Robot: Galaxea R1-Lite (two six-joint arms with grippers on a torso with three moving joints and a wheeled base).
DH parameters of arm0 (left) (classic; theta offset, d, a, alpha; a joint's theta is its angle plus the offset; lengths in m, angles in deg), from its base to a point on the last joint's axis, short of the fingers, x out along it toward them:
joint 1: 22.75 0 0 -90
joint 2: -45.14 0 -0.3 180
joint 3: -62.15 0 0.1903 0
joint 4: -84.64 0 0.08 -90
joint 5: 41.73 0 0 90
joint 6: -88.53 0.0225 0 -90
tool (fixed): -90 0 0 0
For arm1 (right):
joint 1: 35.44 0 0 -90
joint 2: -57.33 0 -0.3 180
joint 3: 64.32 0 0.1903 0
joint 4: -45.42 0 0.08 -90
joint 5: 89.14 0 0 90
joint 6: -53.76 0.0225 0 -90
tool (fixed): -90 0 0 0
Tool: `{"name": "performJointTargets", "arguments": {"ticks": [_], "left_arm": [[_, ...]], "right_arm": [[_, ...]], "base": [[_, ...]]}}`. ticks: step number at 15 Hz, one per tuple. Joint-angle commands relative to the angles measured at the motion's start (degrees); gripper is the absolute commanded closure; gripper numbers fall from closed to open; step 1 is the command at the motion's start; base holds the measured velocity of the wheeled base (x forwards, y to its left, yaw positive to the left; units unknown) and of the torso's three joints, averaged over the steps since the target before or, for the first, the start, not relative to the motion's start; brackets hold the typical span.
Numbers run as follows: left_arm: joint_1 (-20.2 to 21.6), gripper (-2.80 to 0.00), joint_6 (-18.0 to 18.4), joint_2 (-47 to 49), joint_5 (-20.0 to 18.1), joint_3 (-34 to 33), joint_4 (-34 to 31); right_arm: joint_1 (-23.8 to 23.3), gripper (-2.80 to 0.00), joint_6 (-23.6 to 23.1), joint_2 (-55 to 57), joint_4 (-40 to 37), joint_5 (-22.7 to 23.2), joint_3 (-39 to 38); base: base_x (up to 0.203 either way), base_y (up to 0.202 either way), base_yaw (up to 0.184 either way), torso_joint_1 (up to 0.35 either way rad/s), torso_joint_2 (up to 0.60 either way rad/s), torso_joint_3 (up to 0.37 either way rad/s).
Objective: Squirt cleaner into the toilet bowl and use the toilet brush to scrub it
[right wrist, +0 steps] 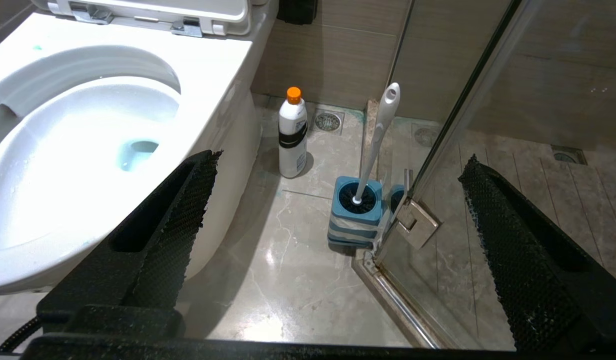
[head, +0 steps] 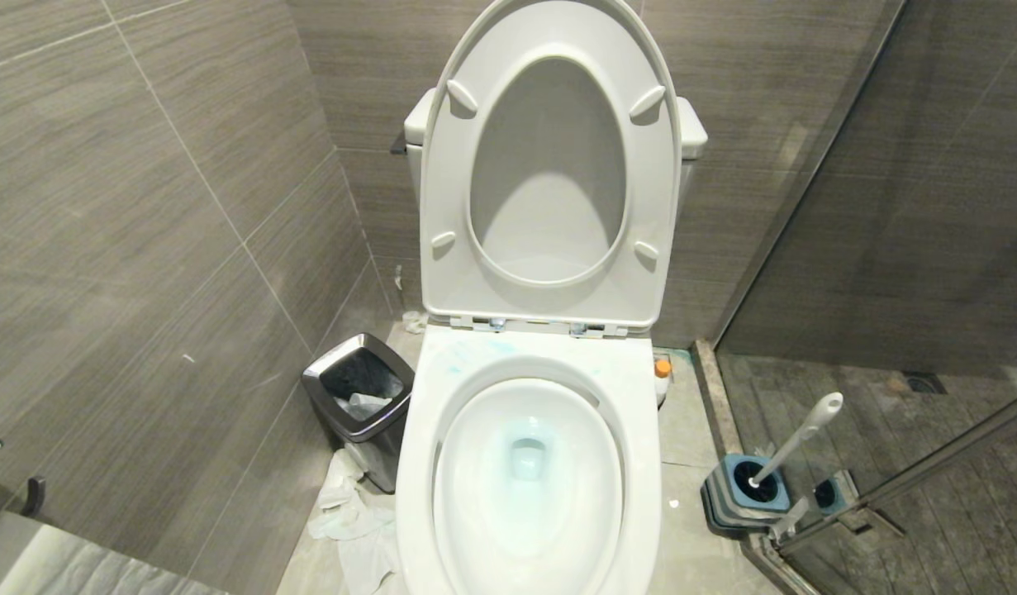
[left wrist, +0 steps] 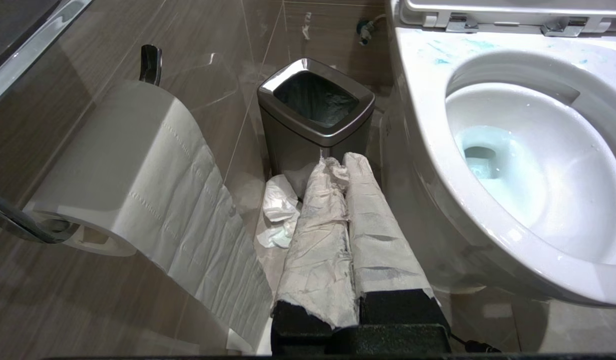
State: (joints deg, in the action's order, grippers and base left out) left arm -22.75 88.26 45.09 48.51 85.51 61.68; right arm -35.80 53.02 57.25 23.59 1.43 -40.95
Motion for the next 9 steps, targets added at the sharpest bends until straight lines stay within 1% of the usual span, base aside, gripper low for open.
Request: {"name": "performJointTargets", "arguments": {"ticks": [1,9], "left_arm": [[0.0,0.0,0.0,0.05,0.02,-0.35,0.02],[0.0,0.0,0.0,0.05,0.02,-0.35,0.02]], "right_arm": [[0.0,-2.8,-0.05,-0.01,0.05,0.04,-0.62],[0.0,-2.8,-0.05,-0.01,0.05,0.04,-0.62]], "base": [[0.0,0.0,0.0,0.0,0.0,0.0],[0.0,0.0,0.0,0.0,0.0,0.0]]}}
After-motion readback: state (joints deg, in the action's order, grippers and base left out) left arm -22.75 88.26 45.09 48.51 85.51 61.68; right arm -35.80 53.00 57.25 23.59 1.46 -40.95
